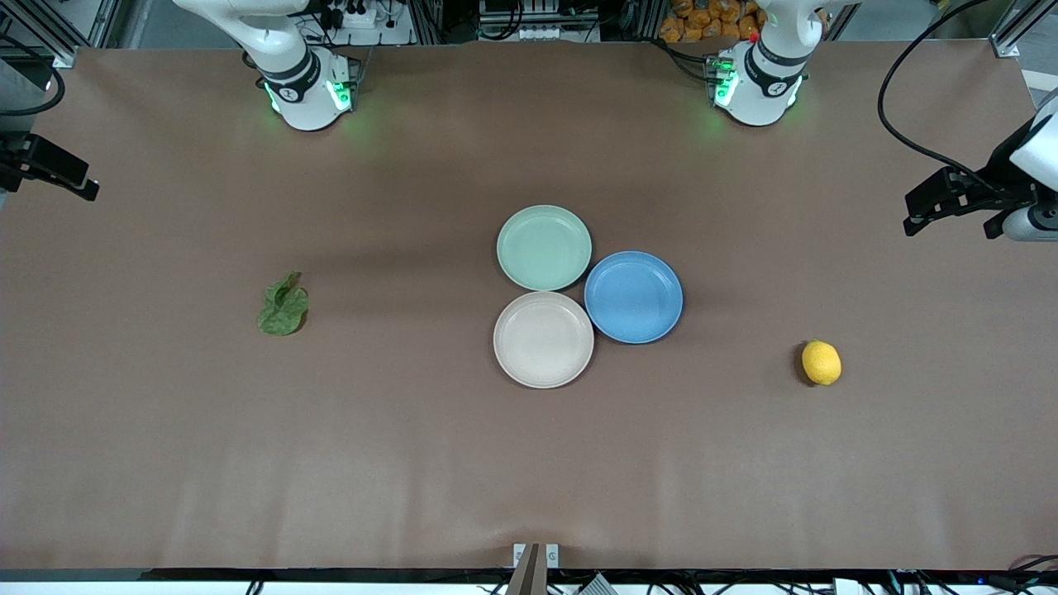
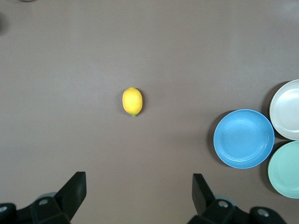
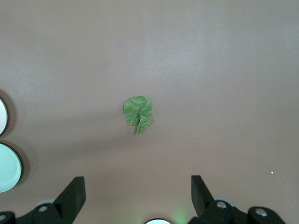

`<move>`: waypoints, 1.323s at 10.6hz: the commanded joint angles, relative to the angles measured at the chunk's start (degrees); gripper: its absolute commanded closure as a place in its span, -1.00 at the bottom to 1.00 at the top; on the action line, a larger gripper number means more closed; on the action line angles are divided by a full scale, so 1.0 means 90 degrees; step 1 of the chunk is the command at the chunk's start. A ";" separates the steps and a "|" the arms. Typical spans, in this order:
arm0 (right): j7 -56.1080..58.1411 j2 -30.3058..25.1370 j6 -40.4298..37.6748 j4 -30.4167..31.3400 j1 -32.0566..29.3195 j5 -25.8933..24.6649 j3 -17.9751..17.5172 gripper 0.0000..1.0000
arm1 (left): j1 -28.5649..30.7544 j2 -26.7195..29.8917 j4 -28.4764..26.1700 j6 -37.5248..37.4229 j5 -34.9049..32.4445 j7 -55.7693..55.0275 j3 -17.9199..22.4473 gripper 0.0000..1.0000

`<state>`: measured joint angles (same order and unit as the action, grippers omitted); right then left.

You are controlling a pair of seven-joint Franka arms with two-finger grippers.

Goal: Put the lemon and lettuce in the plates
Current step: 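Reach the left gripper to the lemon while the right gripper reaches the lettuce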

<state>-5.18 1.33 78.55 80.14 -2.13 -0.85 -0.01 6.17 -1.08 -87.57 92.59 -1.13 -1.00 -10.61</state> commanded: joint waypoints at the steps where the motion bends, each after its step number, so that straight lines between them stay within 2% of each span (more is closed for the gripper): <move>1: 0.0048 -0.0040 -0.0007 0.0021 0.0071 -0.0033 0.0070 -1.00 | -0.0001 -0.0016 0.0033 -0.0132 -0.0158 -0.0016 -0.0002 -1.00; 5: 0.0048 -0.0021 0.0022 0.0079 0.0071 -0.0033 0.0070 -1.00 | 0.0018 -0.0259 -0.0093 -0.0132 -0.0158 0.0033 0.0046 -1.00; 8: 0.0048 -0.0079 0.0801 0.0800 0.0071 -0.0033 0.0070 -1.00 | 0.0135 -0.0913 -0.0191 0.0198 -0.0177 0.0052 0.0047 -1.00; 10: 0.0048 -0.0069 0.1435 0.1366 0.0042 -0.0033 0.0070 -1.00 | 0.0145 -0.1187 -0.0744 0.1171 -0.0788 0.0062 0.0027 -1.00; 12: 0.0058 -0.0001 0.2041 0.1903 -0.0027 -0.0023 0.0060 -1.00 | 0.0135 -0.1489 -0.1361 0.2257 -0.0861 0.0052 0.0027 -1.00; 14: 0.0058 0.0154 0.2734 0.2411 -0.0124 -0.0014 0.0060 -1.00 | 0.0290 -0.2093 -0.1373 0.2708 -0.0880 0.0062 0.0017 -1.00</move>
<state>-5.18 2.42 97.25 96.61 -2.30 -0.88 0.43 7.17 -16.01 -98.95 112.55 -7.48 -0.96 -10.04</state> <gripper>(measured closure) 0.000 0.000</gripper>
